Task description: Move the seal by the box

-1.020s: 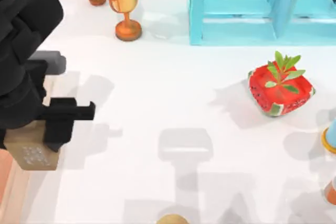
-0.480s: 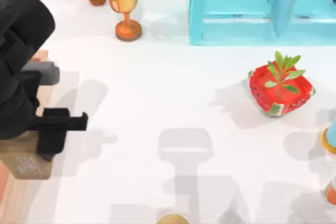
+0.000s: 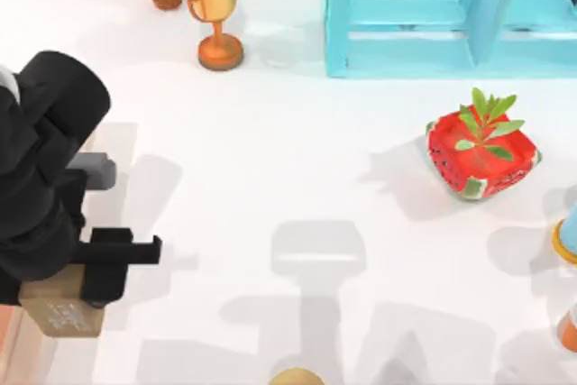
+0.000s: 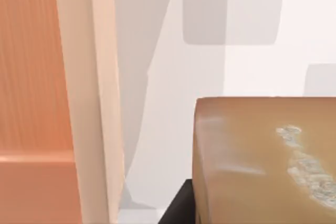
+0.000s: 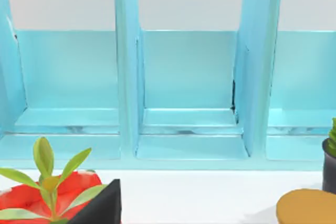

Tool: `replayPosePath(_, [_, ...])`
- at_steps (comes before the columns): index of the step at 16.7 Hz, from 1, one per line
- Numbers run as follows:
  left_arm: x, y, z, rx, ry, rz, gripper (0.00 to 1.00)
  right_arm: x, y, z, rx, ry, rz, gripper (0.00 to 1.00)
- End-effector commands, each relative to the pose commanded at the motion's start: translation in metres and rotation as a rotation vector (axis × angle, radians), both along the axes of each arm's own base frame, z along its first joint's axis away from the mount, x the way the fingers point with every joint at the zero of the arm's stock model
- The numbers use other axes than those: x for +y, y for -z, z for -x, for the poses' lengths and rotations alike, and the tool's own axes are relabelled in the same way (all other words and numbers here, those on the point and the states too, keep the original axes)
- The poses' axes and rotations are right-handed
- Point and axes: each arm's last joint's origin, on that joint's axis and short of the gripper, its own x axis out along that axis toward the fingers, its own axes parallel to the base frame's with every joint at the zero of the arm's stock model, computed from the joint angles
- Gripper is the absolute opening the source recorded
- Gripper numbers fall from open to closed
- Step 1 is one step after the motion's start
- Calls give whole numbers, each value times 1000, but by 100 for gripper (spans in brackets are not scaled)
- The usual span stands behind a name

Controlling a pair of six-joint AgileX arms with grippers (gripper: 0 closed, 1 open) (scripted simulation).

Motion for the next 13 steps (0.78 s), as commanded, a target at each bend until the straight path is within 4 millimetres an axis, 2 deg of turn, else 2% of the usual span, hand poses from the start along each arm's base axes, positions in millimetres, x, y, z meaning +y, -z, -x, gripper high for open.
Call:
replayPosePath(3, [0, 0, 0, 0, 0, 0, 0, 0, 0, 0, 0, 0, 0, 100])
replayPosePath(13, [0, 0, 0, 0, 0, 0, 75, 0, 0, 0, 0, 0, 0, 100])
